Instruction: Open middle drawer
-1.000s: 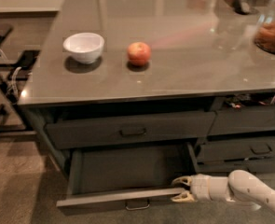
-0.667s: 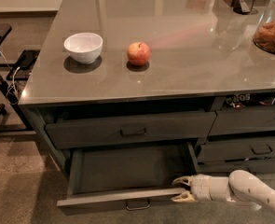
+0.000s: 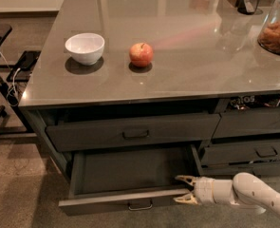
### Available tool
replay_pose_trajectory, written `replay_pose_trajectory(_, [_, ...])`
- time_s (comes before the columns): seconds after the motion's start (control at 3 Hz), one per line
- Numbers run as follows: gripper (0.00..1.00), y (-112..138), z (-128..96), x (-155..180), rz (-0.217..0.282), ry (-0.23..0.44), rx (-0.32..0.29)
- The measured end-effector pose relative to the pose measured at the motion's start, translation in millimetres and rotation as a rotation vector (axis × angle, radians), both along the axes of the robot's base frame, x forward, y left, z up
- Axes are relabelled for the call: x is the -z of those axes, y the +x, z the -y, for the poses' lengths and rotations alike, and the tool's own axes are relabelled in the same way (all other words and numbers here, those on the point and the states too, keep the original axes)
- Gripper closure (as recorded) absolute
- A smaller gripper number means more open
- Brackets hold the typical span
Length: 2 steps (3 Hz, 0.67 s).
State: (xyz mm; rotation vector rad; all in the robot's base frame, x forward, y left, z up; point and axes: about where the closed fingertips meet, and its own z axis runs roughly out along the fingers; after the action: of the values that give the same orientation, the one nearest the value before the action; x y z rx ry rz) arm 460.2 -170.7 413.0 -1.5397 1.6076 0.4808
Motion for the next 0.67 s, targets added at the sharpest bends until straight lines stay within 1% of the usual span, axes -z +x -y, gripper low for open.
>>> replay_pose_trajectory(0.33, [0.0,-2,1,2,-0.002,0.002,-0.004])
replay_pose_trajectory(0.67, [0.13,-30,10,20,-0.024,0.022,-0.042])
